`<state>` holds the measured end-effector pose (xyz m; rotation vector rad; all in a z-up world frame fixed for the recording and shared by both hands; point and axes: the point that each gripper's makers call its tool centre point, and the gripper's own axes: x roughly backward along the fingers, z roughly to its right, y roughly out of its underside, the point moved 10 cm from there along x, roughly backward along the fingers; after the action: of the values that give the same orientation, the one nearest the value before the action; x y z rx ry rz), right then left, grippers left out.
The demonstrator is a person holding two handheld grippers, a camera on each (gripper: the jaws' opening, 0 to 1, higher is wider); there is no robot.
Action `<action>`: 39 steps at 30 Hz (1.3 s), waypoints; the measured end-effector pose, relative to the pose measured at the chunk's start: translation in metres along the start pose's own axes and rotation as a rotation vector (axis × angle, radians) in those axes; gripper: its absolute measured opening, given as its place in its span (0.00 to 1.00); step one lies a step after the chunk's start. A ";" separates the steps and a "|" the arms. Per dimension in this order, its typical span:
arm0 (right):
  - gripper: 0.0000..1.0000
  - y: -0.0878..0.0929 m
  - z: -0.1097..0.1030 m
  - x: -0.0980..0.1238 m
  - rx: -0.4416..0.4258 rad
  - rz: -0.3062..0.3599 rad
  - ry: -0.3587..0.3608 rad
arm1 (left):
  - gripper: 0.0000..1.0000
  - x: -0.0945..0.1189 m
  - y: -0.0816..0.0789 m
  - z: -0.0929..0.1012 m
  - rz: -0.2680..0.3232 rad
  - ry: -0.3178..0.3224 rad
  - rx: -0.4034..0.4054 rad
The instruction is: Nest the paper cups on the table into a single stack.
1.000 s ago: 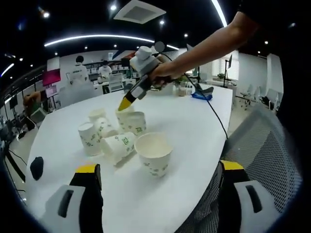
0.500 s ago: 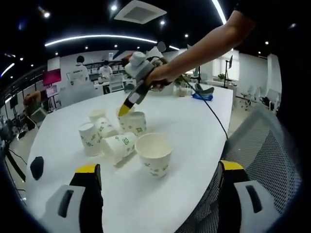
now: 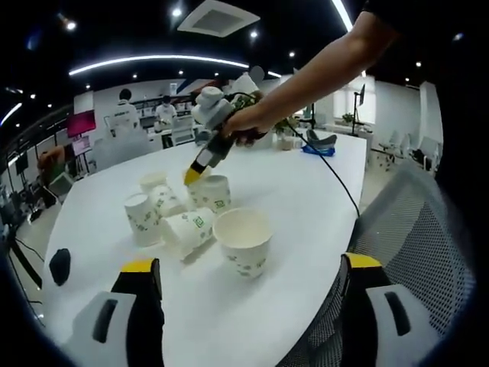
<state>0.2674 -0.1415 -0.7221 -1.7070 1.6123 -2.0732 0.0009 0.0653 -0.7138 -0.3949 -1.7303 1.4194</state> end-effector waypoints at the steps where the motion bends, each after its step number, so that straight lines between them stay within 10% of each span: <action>1: 0.03 0.000 0.001 0.000 0.002 0.003 0.002 | 0.96 0.000 0.000 0.000 0.001 0.000 0.001; 39: 0.00 -0.025 -0.009 0.099 0.136 0.206 0.102 | 0.99 0.004 -0.008 0.001 0.054 0.009 -0.002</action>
<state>0.2344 -0.1793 -0.6325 -1.3526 1.5570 -2.1440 -0.0004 0.0645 -0.7053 -0.4518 -1.7257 1.4524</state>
